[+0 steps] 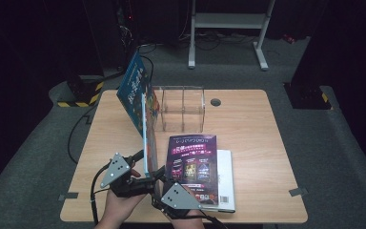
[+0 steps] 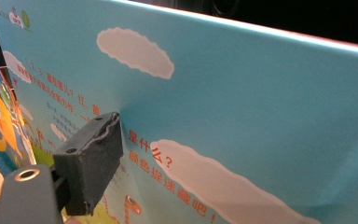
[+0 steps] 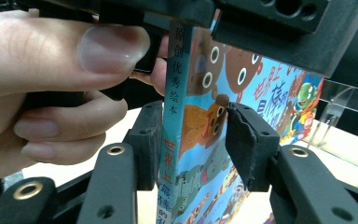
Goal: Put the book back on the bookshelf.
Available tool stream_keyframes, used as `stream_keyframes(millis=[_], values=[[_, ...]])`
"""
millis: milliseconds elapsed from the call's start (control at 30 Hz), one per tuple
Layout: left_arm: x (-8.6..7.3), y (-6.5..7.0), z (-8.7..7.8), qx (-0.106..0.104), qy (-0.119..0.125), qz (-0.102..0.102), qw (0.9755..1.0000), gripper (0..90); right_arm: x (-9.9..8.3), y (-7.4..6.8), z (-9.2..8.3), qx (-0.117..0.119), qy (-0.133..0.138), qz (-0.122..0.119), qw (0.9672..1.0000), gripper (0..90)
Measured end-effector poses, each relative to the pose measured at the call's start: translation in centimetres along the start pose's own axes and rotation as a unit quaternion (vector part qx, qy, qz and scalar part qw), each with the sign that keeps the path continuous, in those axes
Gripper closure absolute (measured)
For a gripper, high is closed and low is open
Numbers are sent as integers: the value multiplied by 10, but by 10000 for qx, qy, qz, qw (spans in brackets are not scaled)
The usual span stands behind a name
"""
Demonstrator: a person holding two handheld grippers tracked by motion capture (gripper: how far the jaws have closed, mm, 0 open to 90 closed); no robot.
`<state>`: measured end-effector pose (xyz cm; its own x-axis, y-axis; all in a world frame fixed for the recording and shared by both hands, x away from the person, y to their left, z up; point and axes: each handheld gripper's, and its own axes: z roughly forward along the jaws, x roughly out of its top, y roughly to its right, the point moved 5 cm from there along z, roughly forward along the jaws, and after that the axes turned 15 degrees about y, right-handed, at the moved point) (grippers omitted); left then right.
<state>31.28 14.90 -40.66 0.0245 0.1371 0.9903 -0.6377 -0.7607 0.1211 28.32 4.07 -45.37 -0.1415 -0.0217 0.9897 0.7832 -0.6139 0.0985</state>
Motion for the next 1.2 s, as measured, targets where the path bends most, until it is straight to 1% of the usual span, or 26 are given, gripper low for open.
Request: stream_keyframes(millis=[33, 67, 100, 200, 233, 300, 367, 467, 533, 667, 767, 867, 933, 1000, 1033, 1100, 1200], values=[[-1, 0, 0, 8, -11, 49, 10000, 152, 0, 0, 0, 19, 11, 12, 10000, 552], [-2, 0, 0, 11, -8, 47, 10000, 156, 0, 0, 0, 29, 10, 26, 10000, 544], [-3, 0, 0, 28, -10, 33, 10000, 158, -1, -1, 0, 32, -16, 38, 10000, 537], [-7, 1, -1, 52, -56, 106, 9999, 175, -6, -1, -3, 74, -95, 8, 9999, 543], [-8, 1, 0, 56, -59, 103, 9999, 178, -10, -1, -4, 112, -151, 54, 9998, 549], [-10, 2, 0, 67, -111, 140, 9998, 178, -15, -1, -7, 144, -223, 45, 9996, 552], [-15, 2, 1, 62, -216, 238, 9995, 183, -18, -2, -8, 133, -233, 50, 9996, 549], [-18, 0, 0, 40, -202, 104, 9997, 173, -19, -1, -9, 156, -236, 182, 9994, 552], [-18, -1, -1, 39, -224, 140, 9996, 166, -20, -2, -8, 183, -233, 180, 9994, 551], [-17, -6, -2, 44, -232, 136, 9996, 166, -21, -4, -5, 251, -261, 209, 9991, 554], [-15, -10, -4, 76, -246, 152, 9996, 170, -27, -8, -1, 354, -387, 189, 9984, 554], [-14, -15, -5, 114, -253, 188, 9994, 194, -34, -12, 4, 456, -533, 204, 9973, 555], [-14, -17, -7, 156, -225, 154, 9995, 212, -37, -15, 6, 537, -609, 173, 9965, 558], [-16, -19, -11, 205, -194, 193, 9994, 242, -37, -16, 7, 576, -596, 125, 9965, 563], [-17, -19, -12, 234, -182, 188, 9994, 253, -37, -16, 7, 591, -619, 187, 9962, 564], [-18, -18, -14, 288, -161, 244, 9992, 279, -36, -16, 8, 596, -591, 147, 9964, 563], [-20, -17, -16, 354, -144, 423, 9984, 326, -36, -15, 7, 607, -622, 117, 9961, 556]])
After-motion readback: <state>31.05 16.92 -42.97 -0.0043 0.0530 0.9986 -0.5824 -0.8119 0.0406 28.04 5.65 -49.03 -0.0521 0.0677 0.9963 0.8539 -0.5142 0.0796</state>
